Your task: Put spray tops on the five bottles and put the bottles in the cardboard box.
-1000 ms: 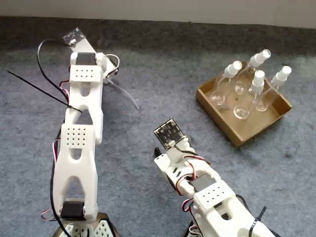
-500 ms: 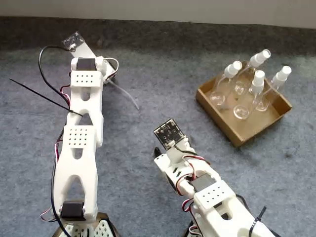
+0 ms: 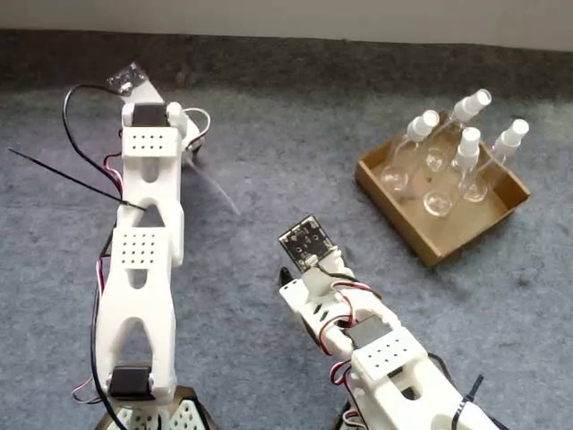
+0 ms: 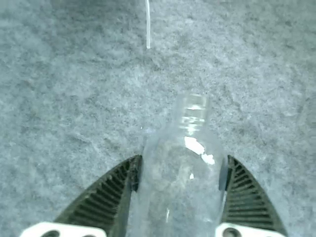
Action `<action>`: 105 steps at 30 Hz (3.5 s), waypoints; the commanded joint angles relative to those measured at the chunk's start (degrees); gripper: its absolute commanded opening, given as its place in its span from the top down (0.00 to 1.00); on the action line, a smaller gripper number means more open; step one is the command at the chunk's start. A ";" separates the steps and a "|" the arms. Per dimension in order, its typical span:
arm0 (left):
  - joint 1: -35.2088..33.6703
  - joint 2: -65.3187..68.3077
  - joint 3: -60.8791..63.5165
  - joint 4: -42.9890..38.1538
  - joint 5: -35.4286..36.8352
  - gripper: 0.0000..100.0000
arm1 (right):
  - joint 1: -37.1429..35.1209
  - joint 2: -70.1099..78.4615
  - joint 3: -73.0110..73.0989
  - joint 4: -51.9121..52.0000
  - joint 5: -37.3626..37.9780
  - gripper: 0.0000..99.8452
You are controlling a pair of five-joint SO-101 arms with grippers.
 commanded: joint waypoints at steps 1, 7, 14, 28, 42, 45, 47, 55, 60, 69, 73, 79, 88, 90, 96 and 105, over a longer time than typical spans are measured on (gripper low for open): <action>-0.66 -9.27 -2.59 7.82 -7.12 0.96 | -0.75 -1.80 -0.22 -1.63 0.70 0.80; -0.40 -19.21 -2.24 8.97 -16.18 0.96 | -0.75 -1.80 -0.22 -1.63 0.70 0.80; 0.04 -28.53 -1.19 9.05 -17.58 0.96 | -0.75 -1.80 -0.22 -1.63 0.70 0.80; 4.62 -57.10 40.13 8.79 -23.82 0.99 | -0.75 -1.80 -0.22 -1.63 0.70 0.80; 4.35 -89.36 71.78 8.62 -24.44 0.99 | -0.75 -1.80 -0.13 -1.63 0.70 0.80; 4.26 -93.93 77.49 8.62 -29.36 0.99 | -0.75 -1.80 -0.13 -1.63 0.70 0.80; 4.26 -96.75 82.07 8.62 -32.53 0.99 | -0.75 -1.80 -0.13 -1.63 0.70 0.80; 4.09 -104.22 101.67 3.25 -35.43 0.99 | -0.75 -1.71 -0.13 -1.63 0.70 0.80; 4.09 -109.85 114.77 -4.92 -35.43 0.99 | -0.75 -1.71 -0.13 -1.63 0.70 0.80; -2.42 -123.03 133.85 -17.85 -36.22 0.99 | -0.75 -1.71 -0.13 -1.63 0.70 0.80; -2.42 -125.49 140.44 -22.24 -45.54 0.99 | -0.84 -1.71 -0.13 -1.63 0.70 0.80; -2.42 -125.58 149.49 -34.02 -46.42 0.99 | -0.84 -1.63 -0.13 -1.63 0.70 0.80; -2.24 -125.49 160.84 -50.46 -46.51 0.99 | -0.84 -1.54 -0.13 -1.63 0.70 0.80; -2.24 -125.49 160.75 -50.64 -46.51 0.99 | -0.84 -1.54 -0.13 -1.63 0.70 0.80; -2.15 -125.41 160.40 -50.64 -46.51 0.99 | -0.84 -1.54 -0.13 -1.63 0.70 0.80; -0.57 -125.41 150.46 -40.62 -46.24 0.99 | -0.84 -1.71 -0.13 -1.63 0.70 0.80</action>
